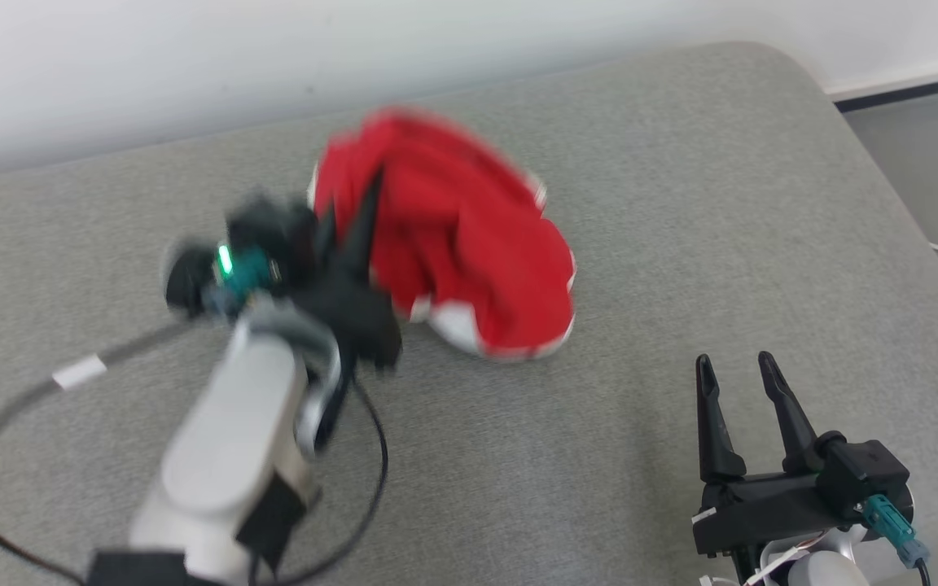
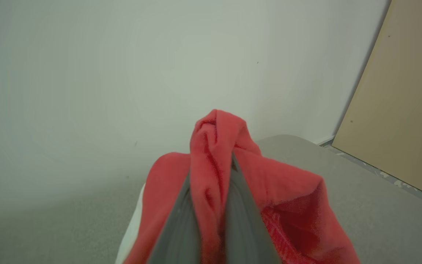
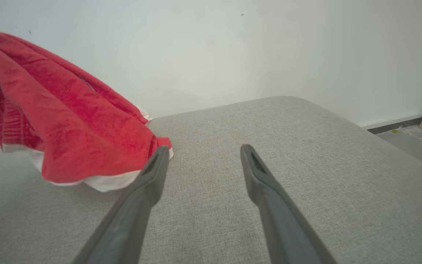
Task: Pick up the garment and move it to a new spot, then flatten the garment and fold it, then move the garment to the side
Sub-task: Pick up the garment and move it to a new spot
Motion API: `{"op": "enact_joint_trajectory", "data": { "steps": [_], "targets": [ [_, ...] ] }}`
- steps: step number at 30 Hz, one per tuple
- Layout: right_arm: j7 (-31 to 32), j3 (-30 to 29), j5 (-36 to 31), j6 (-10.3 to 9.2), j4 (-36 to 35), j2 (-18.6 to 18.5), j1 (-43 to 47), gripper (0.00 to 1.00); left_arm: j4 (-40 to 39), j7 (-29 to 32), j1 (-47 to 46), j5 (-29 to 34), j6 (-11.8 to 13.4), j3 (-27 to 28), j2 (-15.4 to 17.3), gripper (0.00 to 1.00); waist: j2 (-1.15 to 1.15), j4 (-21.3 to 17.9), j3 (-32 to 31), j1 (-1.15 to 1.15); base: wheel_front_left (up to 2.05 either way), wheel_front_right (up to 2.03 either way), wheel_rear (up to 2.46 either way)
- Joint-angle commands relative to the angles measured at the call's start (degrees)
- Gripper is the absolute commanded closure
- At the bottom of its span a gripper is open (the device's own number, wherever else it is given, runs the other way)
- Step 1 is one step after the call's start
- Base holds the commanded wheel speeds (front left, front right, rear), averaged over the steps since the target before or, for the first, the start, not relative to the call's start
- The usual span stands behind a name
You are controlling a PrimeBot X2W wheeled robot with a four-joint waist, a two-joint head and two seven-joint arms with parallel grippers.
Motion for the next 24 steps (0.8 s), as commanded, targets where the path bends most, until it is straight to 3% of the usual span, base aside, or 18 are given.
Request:
{"op": "enact_joint_trajectory", "data": {
  "steps": [1, 5, 6, 7, 8, 13, 19, 24],
  "targets": [
    [0.0, 0.2, 0.5, -0.12, 0.0, 0.2, -0.4, 0.00, 1.1, -0.5, 2.4, -0.7, 0.3, -0.3, -0.4, 1.00, 0.00, -1.5, 0.3, 0.01, 0.00, 0.00, 0.00],
    [0.0, 0.9, -0.1, -0.12, -0.3, 0.2, -1.1, 0.00, 7.8, -1.9, 9.5, -1.6, 0.1, -2.3, -1.4, 1.00, 0.00, -2.0, 0.9, 0.01, 0.00, 0.00, 0.00],
    [0.0, 0.7, -0.4, -0.12, -0.5, 0.2, -1.2, 0.00, 8.8, -2.4, 10.1, -1.7, -0.1, -3.0, -1.5, 0.82, 0.00, -1.8, 0.8, 0.01, 0.00, 0.00, 0.00],
    [0.0, 0.7, -0.5, -0.12, -0.5, 0.2, -1.2, 0.00, 9.5, -2.9, 10.4, -1.5, -0.2, -3.5, -1.8, 0.07, 0.00, -1.5, 0.6, 0.01, 0.00, 0.00, 0.00],
    [0.0, 0.5, -0.8, -0.12, -0.6, 0.2, -1.0, 0.00, 9.7, -3.3, 10.6, -1.6, -0.5, -4.0, -2.0, 0.00, 0.00, -1.1, 0.3, 0.01, 0.00, 0.00, 0.00],
    [0.0, -0.2, -1.7, -0.12, -0.7, 0.2, 0.4, 0.00, 6.6, -4.7, 8.8, -2.6, -1.0, -6.1, -2.5, 0.00, 0.00, 1.9, -2.5, 0.01, 0.00, 0.00, 0.00],
    [0.0, -1.1, -1.8, -0.12, -0.8, 0.2, 2.7, 0.00, -0.2, -4.9, 8.7, -2.5, 0.9, -4.7, -2.2, 0.00, 0.00, 6.6, -6.5, 0.01, 0.00, 0.00, 0.00],
    [0.0, -1.4, -1.5, -0.12, -1.1, 0.2, 3.9, 0.00, -4.4, -5.0, 12.2, -0.6, 3.8, -0.2, 2.4, 0.00, 0.00, 10.3, -8.5, 0.01, 0.00, 0.00, 0.00]
  ]
}}
